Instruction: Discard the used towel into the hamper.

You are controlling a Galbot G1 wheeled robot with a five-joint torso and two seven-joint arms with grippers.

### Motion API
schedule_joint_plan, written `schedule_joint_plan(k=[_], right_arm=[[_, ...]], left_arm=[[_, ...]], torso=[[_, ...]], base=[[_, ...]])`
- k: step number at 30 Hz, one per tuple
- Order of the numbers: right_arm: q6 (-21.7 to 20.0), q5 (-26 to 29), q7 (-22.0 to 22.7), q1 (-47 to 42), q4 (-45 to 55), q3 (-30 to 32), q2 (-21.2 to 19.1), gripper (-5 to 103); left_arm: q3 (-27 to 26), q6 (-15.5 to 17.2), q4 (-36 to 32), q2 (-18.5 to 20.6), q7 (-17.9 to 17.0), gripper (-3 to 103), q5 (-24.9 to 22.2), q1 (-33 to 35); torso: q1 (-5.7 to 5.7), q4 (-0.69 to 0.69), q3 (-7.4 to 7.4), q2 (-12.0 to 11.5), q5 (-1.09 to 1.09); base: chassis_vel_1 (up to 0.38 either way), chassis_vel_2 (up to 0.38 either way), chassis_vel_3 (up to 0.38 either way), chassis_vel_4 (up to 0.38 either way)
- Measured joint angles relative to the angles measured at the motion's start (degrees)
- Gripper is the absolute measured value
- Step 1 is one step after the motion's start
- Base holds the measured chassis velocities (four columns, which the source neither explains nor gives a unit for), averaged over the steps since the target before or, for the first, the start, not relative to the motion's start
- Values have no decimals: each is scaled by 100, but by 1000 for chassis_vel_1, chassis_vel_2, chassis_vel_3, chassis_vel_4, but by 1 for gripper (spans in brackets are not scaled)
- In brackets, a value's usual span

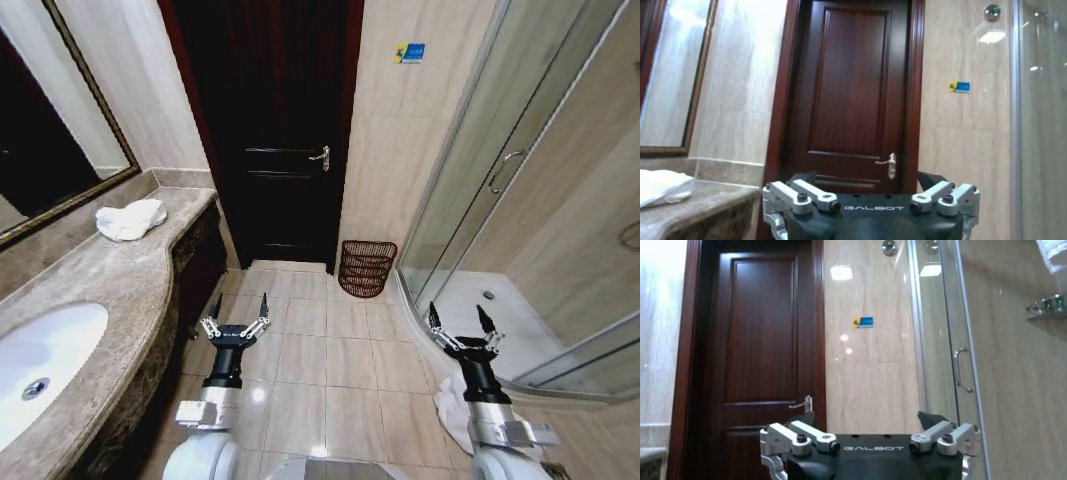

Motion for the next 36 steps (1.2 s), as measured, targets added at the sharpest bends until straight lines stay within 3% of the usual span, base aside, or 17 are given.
schedule_joint_plan(k=[3, 11, 28, 36], right_arm=[[-20, 16, 33, -6, 75, -87, -2, 100], [195, -310, 277, 11, 29, -265, 34, 100], [271, -389, 314, -58, 131, -494, 102, 100], [352, -202, 191, 5, 170, -502, 84, 100]], left_arm=[[95, 198, -158, 0, 0, 99, -5, 11], [82, 235, -292, 0, -43, 100, 128, 46], [132, 126, -421, 0, -118, 100, 385, 144], [426, -34, -434, 0, -118, 100, 667, 351]], torso=[[0, 0, 0, 0, 0], [0, 0, 0, 0, 0], [0, 0, 0, 0, 0], [0, 0, 0, 0, 0]], base=[[0, 0, 0, 0], [0, 0, 0, 0], [0, 0, 0, 0], [0, 0, 0, 0]])
